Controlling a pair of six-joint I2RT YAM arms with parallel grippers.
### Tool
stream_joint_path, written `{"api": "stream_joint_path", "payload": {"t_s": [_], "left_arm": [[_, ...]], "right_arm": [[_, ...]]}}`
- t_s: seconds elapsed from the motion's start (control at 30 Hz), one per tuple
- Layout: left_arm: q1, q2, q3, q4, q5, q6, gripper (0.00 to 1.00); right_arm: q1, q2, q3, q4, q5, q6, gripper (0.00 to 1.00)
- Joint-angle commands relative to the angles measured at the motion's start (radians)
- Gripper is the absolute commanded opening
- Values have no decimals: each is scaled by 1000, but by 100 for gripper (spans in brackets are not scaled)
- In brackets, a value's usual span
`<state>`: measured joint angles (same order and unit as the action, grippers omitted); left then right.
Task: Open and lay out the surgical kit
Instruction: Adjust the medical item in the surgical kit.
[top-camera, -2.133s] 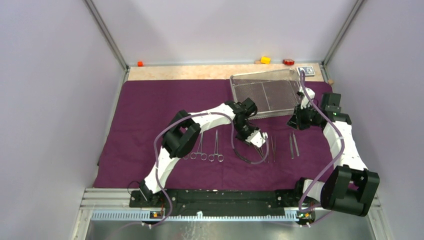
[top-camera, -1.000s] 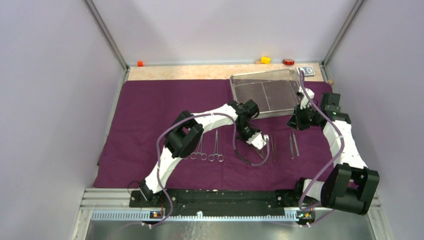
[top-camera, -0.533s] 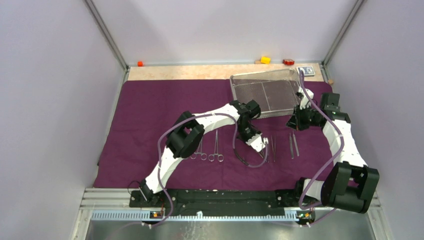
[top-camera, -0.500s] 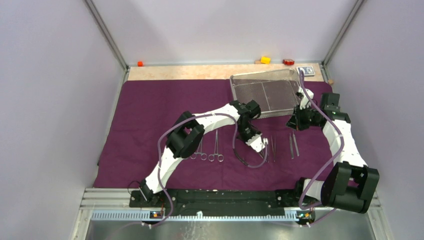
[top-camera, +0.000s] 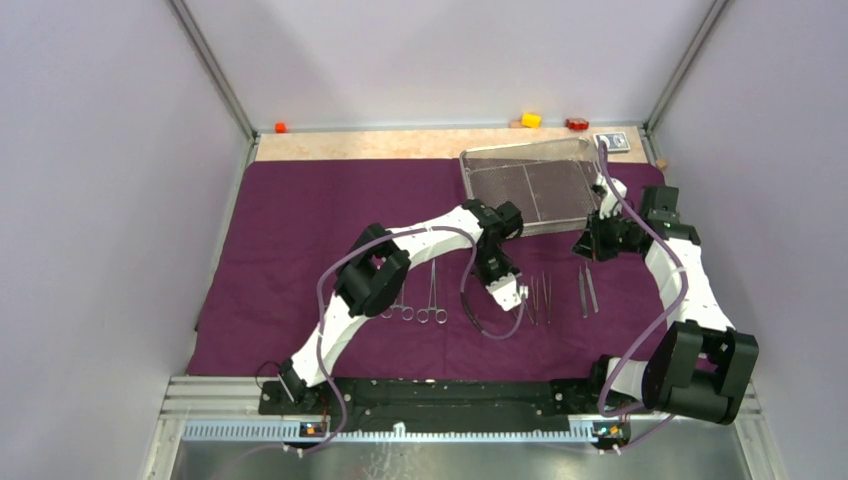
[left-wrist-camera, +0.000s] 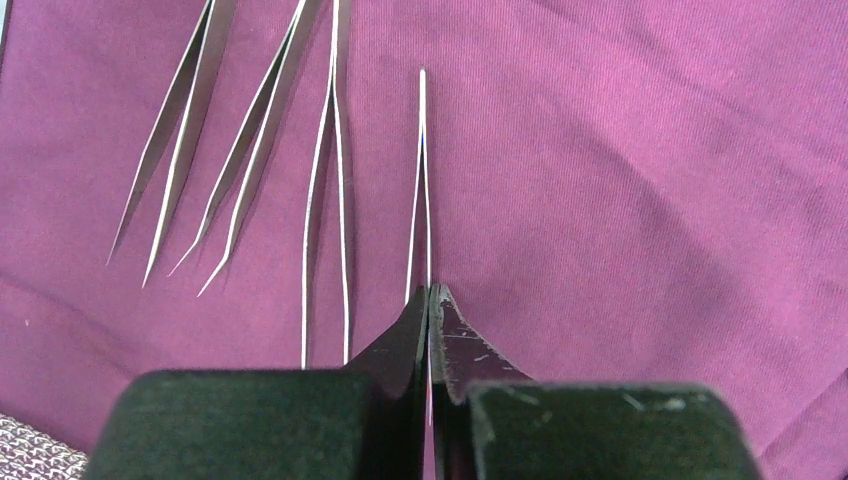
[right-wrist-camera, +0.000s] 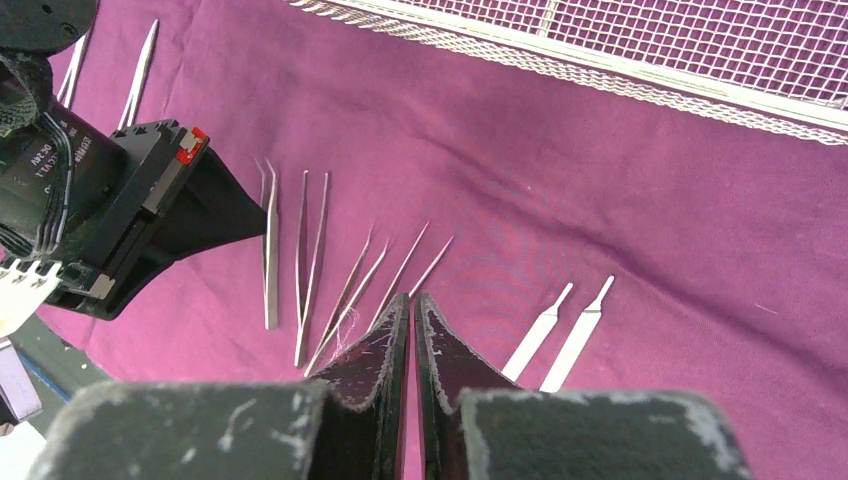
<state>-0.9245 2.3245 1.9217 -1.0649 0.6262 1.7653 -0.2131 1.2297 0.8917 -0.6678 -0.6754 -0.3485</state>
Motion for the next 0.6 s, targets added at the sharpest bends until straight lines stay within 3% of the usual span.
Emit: {"api": "stream_joint_path", "payload": {"t_s": [0.0,0.57], "left_arm": [[-4,33,76,-125,-16,117,0],[-2,76,146,-243,-59,249,0]], "right_arm": [[-9,6,15,7,-19,-17,4],[-9,6,15,4,-17,-20,4]]}}
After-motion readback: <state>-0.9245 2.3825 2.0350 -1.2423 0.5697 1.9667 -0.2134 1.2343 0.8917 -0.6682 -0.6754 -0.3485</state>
